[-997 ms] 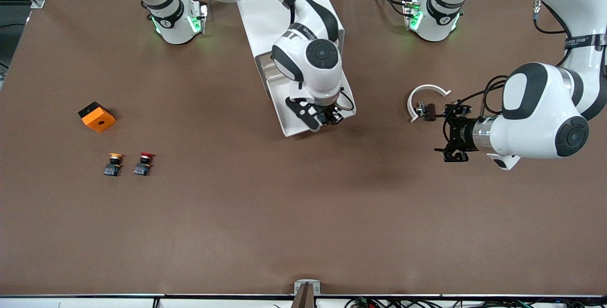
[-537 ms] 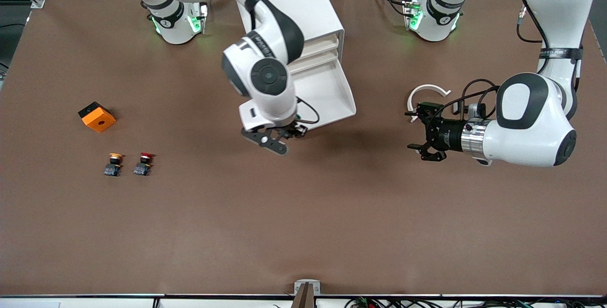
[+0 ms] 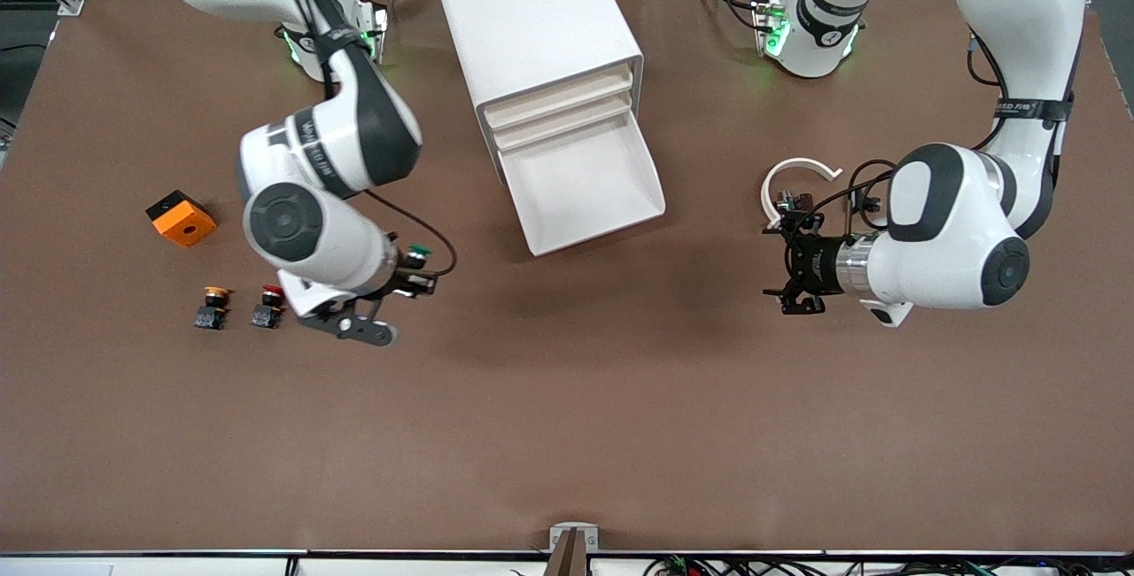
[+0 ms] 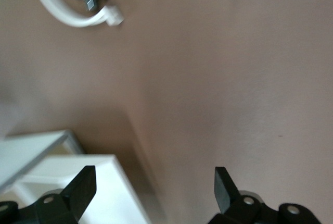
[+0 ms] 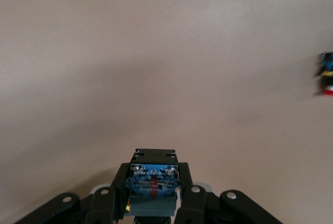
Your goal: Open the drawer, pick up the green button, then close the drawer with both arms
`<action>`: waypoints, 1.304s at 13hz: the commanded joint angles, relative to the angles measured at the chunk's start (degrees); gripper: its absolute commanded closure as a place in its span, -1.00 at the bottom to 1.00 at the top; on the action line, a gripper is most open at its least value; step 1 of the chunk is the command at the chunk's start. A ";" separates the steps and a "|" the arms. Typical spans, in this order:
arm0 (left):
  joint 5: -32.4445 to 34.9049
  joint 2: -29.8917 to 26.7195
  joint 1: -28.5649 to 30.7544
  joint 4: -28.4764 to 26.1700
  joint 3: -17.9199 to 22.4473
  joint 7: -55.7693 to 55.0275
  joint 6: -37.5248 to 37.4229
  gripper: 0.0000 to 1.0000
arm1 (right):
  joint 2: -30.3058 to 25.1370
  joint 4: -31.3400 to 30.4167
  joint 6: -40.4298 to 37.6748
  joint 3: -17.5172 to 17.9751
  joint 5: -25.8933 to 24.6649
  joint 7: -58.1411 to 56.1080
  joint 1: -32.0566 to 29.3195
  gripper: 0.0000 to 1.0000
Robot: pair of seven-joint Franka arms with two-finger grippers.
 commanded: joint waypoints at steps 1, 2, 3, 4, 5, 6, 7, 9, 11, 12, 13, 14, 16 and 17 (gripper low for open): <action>3.74 -1.92 -2.26 -3.05 -0.15 10.78 6.38 -1.00 | -2.70 -4.00 1.15 0.74 0.31 -6.94 -4.50 1.00; 5.22 -2.27 -2.70 -4.01 -0.24 18.49 7.53 -1.00 | -2.79 -4.87 1.59 0.73 -0.21 -9.40 -6.25 1.00; 6.89 -2.62 -3.66 -4.72 -0.24 26.05 7.80 -1.00 | -3.49 -6.44 3.16 0.73 -0.91 -11.86 -8.01 1.00; 8.30 -2.63 -4.28 -4.81 -0.15 32.65 8.15 -1.00 | -4.28 -9.33 5.87 0.73 -1.44 -14.41 -9.33 1.00; 8.92 -2.54 -4.63 -4.73 -0.24 37.59 8.68 -1.00 | -5.68 -13.10 9.64 0.73 -1.53 -16.52 -10.57 1.00; 8.93 -2.45 -4.90 -4.64 -0.24 41.12 9.38 -1.00 | -6.56 -16.62 12.81 0.73 -1.53 -17.76 -11.62 1.00; 8.93 -2.02 -5.68 -4.55 -0.24 43.16 10.52 -1.00 | -7.44 -19.96 15.97 0.73 -1.54 -18.21 -12.07 1.00; 8.93 -0.35 -7.79 -4.38 -0.24 45.89 15.43 -1.00 | -7.89 -24.98 21.43 0.73 -1.54 -18.22 -12.60 1.00; 9.28 1.49 -10.87 -3.68 -0.15 47.04 17.64 -1.00 | -7.45 -29.29 28.10 0.65 -1.80 -18.22 -12.69 1.00; 10.93 3.24 -12.01 -2.19 -0.15 47.04 18.35 -1.00 | -7.19 -30.88 31.79 0.65 -2.93 -18.22 -13.04 1.00; 12.78 5.00 -13.85 -0.87 -0.15 46.96 18.61 -1.00 | -6.58 -31.94 34.61 0.65 -3.72 -18.22 -13.21 1.00; 13.93 7.19 -15.69 0.62 -0.07 46.43 18.62 -1.00 | -5.70 -32.56 36.38 0.65 -3.91 -18.22 -13.39 1.00; 15.86 9.14 -18.86 1.34 0.46 45.99 19.32 -1.00 | -4.38 -32.65 37.36 0.47 -4.00 -18.22 -13.39 1.00; 16.39 9.76 -20.09 1.34 0.55 45.82 20.36 -1.00 | -3.76 -32.83 38.06 0.38 -4.26 -18.22 -13.48 1.00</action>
